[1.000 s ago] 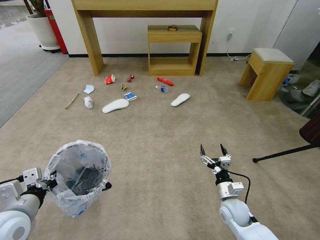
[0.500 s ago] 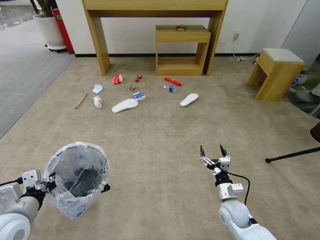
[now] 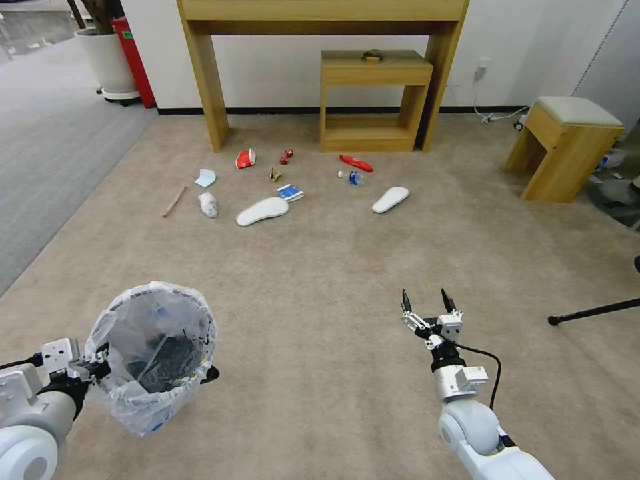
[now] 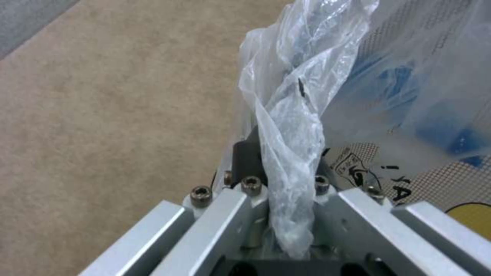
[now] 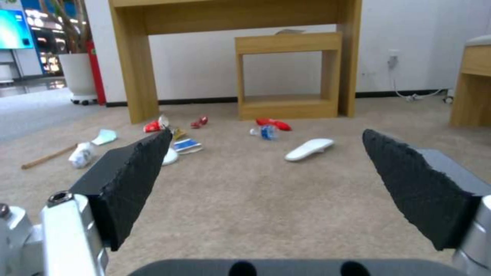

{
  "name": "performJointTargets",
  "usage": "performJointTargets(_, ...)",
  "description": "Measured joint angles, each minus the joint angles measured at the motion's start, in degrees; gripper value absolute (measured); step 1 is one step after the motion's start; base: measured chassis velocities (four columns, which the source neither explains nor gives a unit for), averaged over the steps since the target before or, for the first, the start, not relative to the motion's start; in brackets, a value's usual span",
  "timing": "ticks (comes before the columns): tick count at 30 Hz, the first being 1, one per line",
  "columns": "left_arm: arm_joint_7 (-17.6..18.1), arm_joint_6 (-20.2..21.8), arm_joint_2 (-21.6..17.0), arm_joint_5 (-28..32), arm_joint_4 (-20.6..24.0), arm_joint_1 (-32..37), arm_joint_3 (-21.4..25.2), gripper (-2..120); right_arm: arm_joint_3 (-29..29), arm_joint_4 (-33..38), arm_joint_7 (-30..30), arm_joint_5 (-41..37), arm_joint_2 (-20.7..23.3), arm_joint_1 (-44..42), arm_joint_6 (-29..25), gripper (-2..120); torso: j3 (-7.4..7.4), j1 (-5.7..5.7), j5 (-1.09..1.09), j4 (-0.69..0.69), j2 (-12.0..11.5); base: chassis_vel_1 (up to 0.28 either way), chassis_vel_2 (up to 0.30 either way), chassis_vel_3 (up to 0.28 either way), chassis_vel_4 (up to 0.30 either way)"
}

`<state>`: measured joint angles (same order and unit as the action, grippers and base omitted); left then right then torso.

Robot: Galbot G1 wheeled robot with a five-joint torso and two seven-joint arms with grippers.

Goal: Pick up the trash bin and place the garbage on the floor into it.

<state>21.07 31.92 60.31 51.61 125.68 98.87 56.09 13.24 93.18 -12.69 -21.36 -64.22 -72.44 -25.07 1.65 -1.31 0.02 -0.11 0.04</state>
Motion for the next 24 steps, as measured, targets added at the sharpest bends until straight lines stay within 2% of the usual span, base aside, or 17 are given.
performJointTargets(14, -0.2, -0.4, 0.3, -0.3, -0.2, 0.2, 0.1, 0, 0.0, -0.2, 0.0, 0.3, -0.1, 0.0, 0.0, 95, 0.00, 0.00, 0.00, 0.01, 0.0, 0.233, 0.238, -0.232, -0.232)
performJointTargets(24, -0.6, -1.0, 0.5, -0.8, 0.1, 0.9, 0.3, 0, -0.1, -0.2, 0.0, 0.6, -0.2, -0.1, -0.4, 95, 0.00, 0.00, -0.01, 0.01, 0.0, 0.197, 0.188, -0.197, -0.172)
